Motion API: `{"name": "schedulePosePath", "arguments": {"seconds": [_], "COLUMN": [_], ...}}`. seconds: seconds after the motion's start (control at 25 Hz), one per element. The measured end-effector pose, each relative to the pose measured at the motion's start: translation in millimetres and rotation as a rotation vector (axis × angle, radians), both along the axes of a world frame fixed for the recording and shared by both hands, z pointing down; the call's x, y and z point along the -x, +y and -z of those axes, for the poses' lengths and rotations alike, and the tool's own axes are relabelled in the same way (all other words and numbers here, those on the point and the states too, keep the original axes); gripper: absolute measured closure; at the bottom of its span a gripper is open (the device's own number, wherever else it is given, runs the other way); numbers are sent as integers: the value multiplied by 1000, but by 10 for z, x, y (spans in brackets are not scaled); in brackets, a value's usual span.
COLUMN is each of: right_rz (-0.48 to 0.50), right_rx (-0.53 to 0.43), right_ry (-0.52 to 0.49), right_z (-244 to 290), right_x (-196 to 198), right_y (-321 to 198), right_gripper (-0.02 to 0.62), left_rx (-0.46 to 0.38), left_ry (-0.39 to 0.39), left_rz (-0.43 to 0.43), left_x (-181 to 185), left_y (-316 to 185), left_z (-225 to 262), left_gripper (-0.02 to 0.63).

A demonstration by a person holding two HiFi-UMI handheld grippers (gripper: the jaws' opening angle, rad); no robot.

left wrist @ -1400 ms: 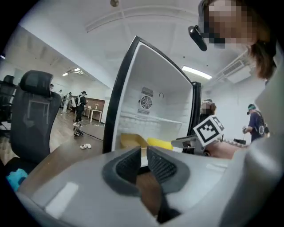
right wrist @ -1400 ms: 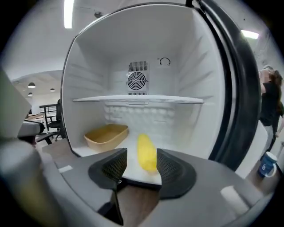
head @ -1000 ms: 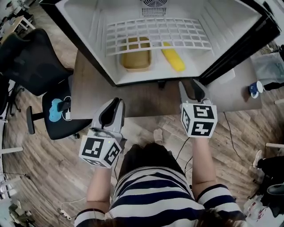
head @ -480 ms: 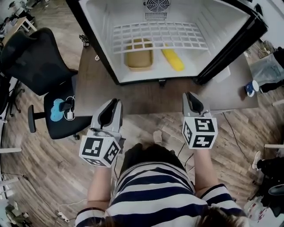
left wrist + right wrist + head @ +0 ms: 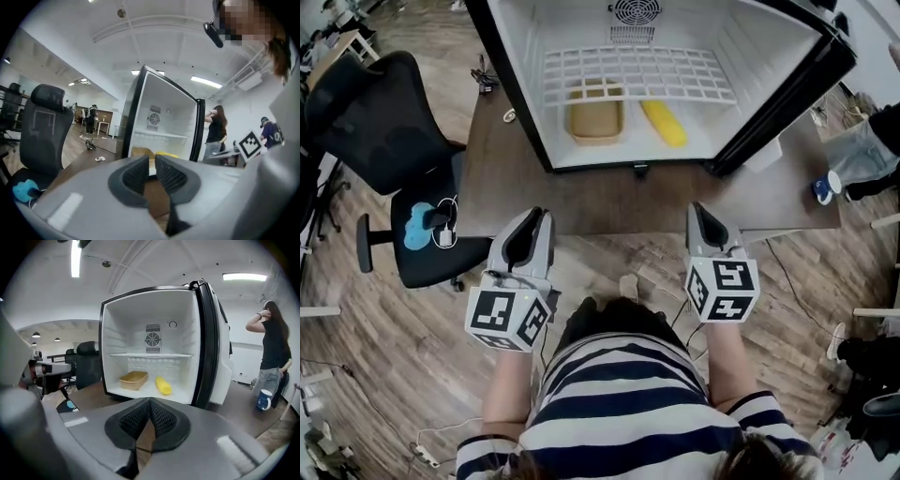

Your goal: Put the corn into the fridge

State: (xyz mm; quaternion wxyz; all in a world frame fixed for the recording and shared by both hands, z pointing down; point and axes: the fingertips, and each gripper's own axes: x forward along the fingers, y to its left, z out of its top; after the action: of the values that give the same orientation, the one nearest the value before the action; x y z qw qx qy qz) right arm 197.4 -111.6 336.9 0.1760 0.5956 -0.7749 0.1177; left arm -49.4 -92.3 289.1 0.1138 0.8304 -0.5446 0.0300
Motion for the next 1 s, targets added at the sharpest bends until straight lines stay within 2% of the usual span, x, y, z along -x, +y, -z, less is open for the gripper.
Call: {"name": "schedulePosePath", "arguments": {"seconds": [0.24, 0.6, 1.0], "right_rz": [29, 46, 62], "right_rx": [24, 12, 22], "right_ry": [-52, -59, -53], "right_z": [-10, 57, 51], "right_x": [50, 85, 144], "right_y": [113, 114, 114], "right_gripper": [601, 601, 601], "left_rx": [10, 28, 40], "left_ry": [-17, -38, -23], "left_rz": [27, 33, 29], "left_x": [102, 132, 151], "left_y": [44, 4, -25], "left_z": [-51, -121, -140], "left_gripper": [606, 606, 606]}}
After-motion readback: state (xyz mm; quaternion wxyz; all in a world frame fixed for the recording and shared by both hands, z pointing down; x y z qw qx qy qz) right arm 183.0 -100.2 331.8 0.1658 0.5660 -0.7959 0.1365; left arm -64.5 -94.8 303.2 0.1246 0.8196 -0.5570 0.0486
